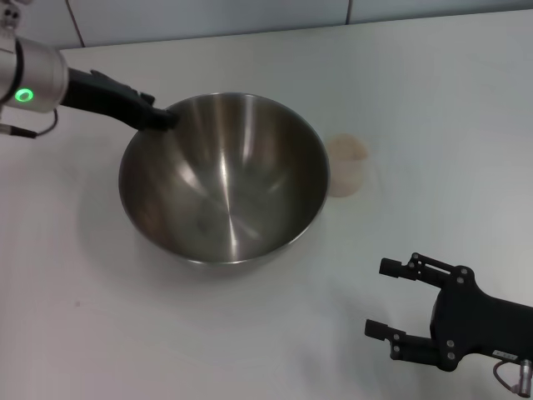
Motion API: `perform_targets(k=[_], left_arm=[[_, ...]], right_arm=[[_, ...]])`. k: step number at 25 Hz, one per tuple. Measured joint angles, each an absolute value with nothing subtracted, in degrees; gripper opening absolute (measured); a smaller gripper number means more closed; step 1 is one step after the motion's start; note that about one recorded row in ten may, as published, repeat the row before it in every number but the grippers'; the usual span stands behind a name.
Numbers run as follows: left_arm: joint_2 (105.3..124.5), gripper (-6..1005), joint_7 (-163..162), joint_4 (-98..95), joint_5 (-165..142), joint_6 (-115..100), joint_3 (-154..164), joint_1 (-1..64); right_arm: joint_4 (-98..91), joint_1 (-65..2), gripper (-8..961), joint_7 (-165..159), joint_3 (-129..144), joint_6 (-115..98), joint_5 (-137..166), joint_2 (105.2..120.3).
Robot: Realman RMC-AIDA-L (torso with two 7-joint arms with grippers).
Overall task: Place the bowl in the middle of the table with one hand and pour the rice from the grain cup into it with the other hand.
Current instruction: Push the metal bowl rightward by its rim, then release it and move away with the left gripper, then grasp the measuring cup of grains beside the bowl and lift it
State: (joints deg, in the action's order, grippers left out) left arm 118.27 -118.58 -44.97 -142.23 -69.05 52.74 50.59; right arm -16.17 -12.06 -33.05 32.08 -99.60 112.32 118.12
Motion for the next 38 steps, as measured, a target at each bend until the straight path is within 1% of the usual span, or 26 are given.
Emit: perform_targets(k=[4, 5, 7, 9, 10, 11, 12, 13, 14, 15, 16, 17, 18, 20, 22, 24, 38], left_arm=[[118.42, 526, -116.9, -48.6, -140.5, -70.2, 52.8, 49.0], [118.43, 565, -113.3, -52.8, -136.6, -72.4, 52.9, 46.7], [118.46, 612, -108.9, -56.6, -131.8, -74.1, 53.2, 43.8], [118.46, 659, -108.9, -56.6, -131.8, -74.1, 53.2, 43.8], [118.32, 683, -100.1, -63.4, -120.5, -75.8, 57.7, 34.8], [118.32, 707, -100.1, -63.4, -120.5, -75.8, 57.7, 34.8], [118.27, 730, -98.8, -64.6, -118.8, -76.1, 58.7, 32.9], [118.27, 754, -98.8, -64.6, -118.8, -76.1, 58.7, 32.9], [118.19, 777, -96.9, -66.3, -116.7, -76.6, 59.7, 30.1], [118.24, 801, -94.6, -68.7, -114.4, -77.8, 60.0, 25.6], [118.24, 807, -94.6, -68.7, -114.4, -77.8, 60.0, 25.6], [118.18, 812, -93.5, -69.2, -112.9, -79.0, 59.9, 23.6], [118.18, 812, -93.5, -69.2, -112.9, -79.0, 59.9, 23.6], [118.12, 811, -90.7, -69.3, -111.4, -81.9, 59.6, 20.6], [118.12, 811, -90.7, -69.3, -111.4, -81.9, 59.6, 20.6], [118.29, 811, -88.9, -68.6, -111.1, -82.4, 59.9, 18.7], [118.29, 812, -88.5, -66.4, -111.3, -82.4, 60.3, 18.9]], right_arm=[[-16.2, -11.9, 698, -33.0, 32.0, -99.6, 112.3, 118.13], [-16.2, -11.7, 697, -33.0, 31.8, -99.5, 112.3, 118.13], [-16.2, -11.7, 696, -33.0, 31.7, -99.5, 112.2, 118.15], [-16.2, -11.5, 695, -32.8, 31.0, -99.4, 112.0, 118.2], [-16.2, -11.2, 695, -32.7, 29.2, -99.2, 111.8, 118.31], [-16.2, -11.2, 694, -32.7, 29.2, -99.2, 111.8, 118.31], [-16.2, -11.0, 694, -32.7, 26.1, -98.3, 111.8, 118.63], [-16.2, -11.0, 693, -32.7, 26.1, -98.3, 111.8, 118.63], [-16.2, -10.9, 693, -32.6, 23.4, -97.4, 111.8, 118.85], [-15.8, -10.9, 692, -32.6, 18.6, -95.5, 111.8, 119.08], [-15.8, -10.9, 692, -32.6, 18.6, -95.5, 111.8, 119.08], [-15.5, -10.9, 691, -32.5, 16.3, -94.4, 111.8, 119.14], [-14.9, -11.1, 691, -32.5, 13.8, -92.7, 111.8, 119.19], [-13.3, -11.7, 690, -32.5, 7.7, -88.7, 111.8, 119.28], [-12.7, -12.0, 689, -32.5, 5.7, -87.3, 111.8, 119.28], [-11.8, -12.7, 688, -32.1, 1.9, -85.1, 111.8, 119.32], [-7.2, -19.5, 681, -31.0, -0.6, -76.2, 114.0, 119.35]])
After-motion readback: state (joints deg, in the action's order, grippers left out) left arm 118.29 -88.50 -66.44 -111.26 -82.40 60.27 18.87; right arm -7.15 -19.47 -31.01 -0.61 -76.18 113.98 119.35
